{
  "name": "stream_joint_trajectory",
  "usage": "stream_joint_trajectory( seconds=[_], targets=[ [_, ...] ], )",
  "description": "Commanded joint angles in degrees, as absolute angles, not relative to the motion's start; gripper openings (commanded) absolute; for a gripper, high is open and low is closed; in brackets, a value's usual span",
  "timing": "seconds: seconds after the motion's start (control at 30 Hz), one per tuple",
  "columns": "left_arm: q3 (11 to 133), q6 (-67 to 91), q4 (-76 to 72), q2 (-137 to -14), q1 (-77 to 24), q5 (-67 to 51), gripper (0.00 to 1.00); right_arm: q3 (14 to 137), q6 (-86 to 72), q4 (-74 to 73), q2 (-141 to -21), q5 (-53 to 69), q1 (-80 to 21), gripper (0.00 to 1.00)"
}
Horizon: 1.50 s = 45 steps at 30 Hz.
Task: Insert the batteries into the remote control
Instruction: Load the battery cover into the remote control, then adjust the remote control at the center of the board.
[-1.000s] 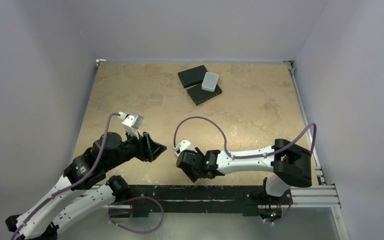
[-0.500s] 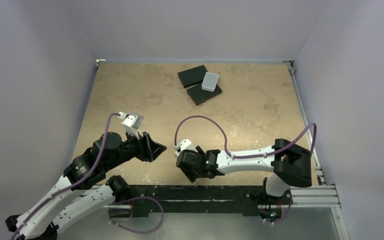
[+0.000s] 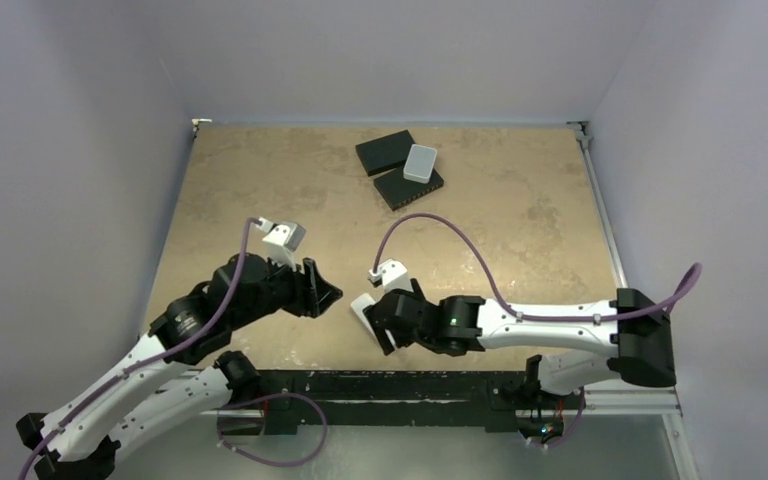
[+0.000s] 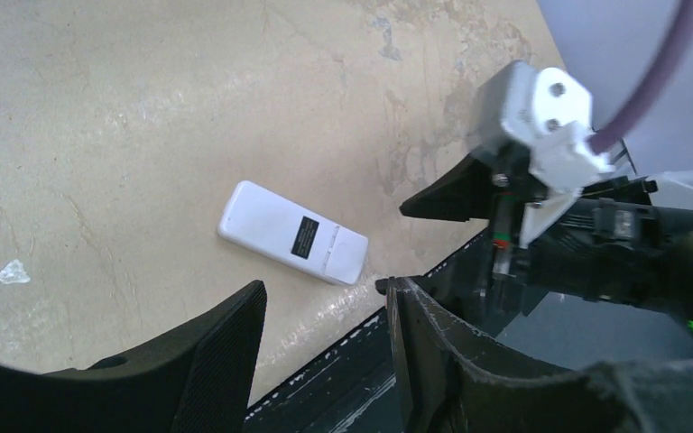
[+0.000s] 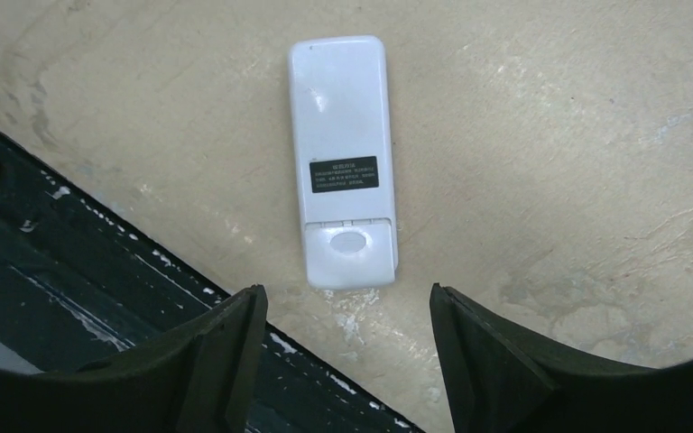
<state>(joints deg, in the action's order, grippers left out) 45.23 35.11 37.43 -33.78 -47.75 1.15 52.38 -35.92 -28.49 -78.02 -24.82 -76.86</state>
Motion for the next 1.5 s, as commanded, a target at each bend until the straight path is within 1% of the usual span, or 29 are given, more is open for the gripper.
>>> stream_joint_trajectory(
  seconds=[0.0, 0.17, 0.33, 0.47, 0.63, 0.87, 0.97, 1.07, 1.2, 1.3, 1.37, 1.47],
  targets=[
    [42.35, 37.31, 30.43, -36.93, -47.84, 2.38, 0.52, 49.28, -40.26, -26.99, -73.53, -26.72, -76.88, 0.75],
    [38.16, 39.13, 21.7, -43.92, -47.79, 4.08, 0.52, 46.56, -44.7, -27.61, -70.31, -26.21, -76.66, 0.75],
    [35.56, 39.55, 10.55, -52.88, -47.8, 3.26, 0.59, 42.66, -46.28, -26.0, -65.98, -24.26, -76.65, 0.74],
    [35.91, 38.83, 2.48, -61.23, -47.81, 0.86, 0.61, 40.46, -46.48, -24.64, -63.87, -22.77, -76.64, 0.73],
    [38.94, 37.65, -4.83, -71.74, -47.56, -2.45, 0.61, 38.61, -46.14, -22.36, -62.71, -21.62, -76.66, 0.65],
    [44.19, 37.53, -6.76, -83.39, -46.95, -5.34, 0.58, 36.98, -45.59, -18.99, -63.37, -19.92, -76.68, 0.54],
    [45.36, 37.6, -7.43, -86.81, -46.51, -6.55, 0.55, 36.3, -45.55, -18.57, -63.08, -19.52, -76.7, 0.52],
    [46.28, 37.68, -7.51, -89.14, -46.11, -7.38, 0.51, 35.85, -45.44, -18.3, -62.61, -19.38, -76.65, 0.51],
    [46.85, 37.47, -6.56, -90.95, -45.92, -7.35, 0.39, 35.28, -45.74, -18.2, -62.07, -19.64, -76.64, 0.5],
    [46.62, 37.21, -5.88, -91.6, -45.75, -6.63, 0.27, 34.93, -45.95, -18.09, -61.66, -19.74, -76.64, 0.5],
    [46.41, 36.99, -5.28, -91.98, -45.72, -6.14, 0.17, 34.71, -46.2, -18.0, -61.53, -19.77, -76.64, 0.5],
    [45.81, 36.67, -4.41, -92.2, -45.74, -4.81, 0.06, 34.43, -46.53, -17.94, -61.61, -19.78, -76.64, 0.5]
  ],
)
